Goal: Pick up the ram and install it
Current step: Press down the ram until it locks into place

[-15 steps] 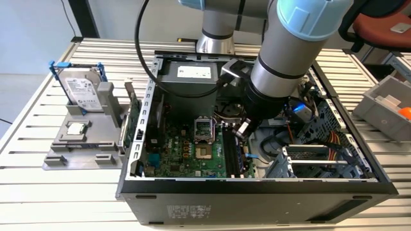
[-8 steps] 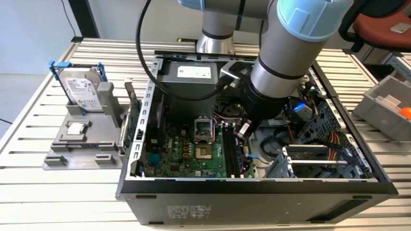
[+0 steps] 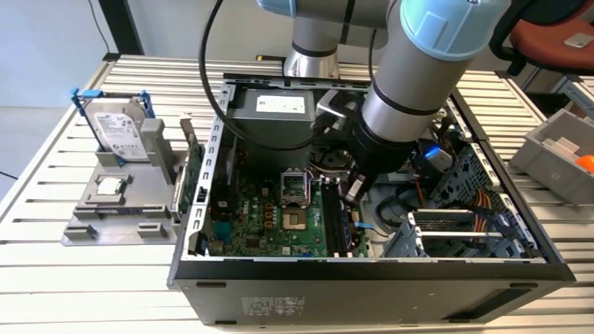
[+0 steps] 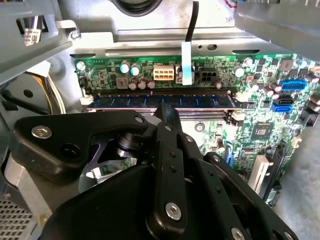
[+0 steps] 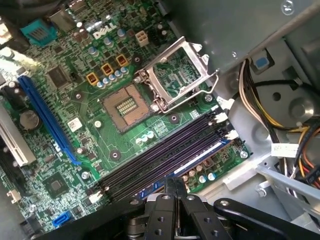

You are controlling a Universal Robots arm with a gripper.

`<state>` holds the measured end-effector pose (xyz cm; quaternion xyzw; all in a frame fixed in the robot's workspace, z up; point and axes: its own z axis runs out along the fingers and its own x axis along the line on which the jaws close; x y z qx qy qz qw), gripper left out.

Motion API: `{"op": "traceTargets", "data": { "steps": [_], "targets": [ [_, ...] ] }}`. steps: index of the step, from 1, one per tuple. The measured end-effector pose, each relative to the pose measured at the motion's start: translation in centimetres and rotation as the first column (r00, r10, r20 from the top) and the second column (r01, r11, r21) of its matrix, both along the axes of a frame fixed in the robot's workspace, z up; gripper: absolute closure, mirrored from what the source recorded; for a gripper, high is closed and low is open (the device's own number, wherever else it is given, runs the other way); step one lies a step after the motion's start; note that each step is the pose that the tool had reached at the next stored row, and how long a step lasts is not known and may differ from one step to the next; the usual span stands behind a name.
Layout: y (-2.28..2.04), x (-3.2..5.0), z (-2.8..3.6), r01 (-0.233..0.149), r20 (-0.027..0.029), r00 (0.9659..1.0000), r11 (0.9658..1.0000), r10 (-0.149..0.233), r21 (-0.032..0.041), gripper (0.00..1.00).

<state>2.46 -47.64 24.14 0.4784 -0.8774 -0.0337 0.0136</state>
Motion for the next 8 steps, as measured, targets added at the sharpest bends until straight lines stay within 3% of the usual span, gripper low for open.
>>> {"op": "traceTargets", "data": {
  "steps": [4,8],
  "targets": [
    [0.0,0.0,-0.01,-0.057,0.0001,0.9984,0.9984,0.057,0.0001,1.0],
    [0.0,0.0,-0.01,-0.11,0.0,0.9939,0.9939,0.11,-0.0002,1.0]
  ]
}}
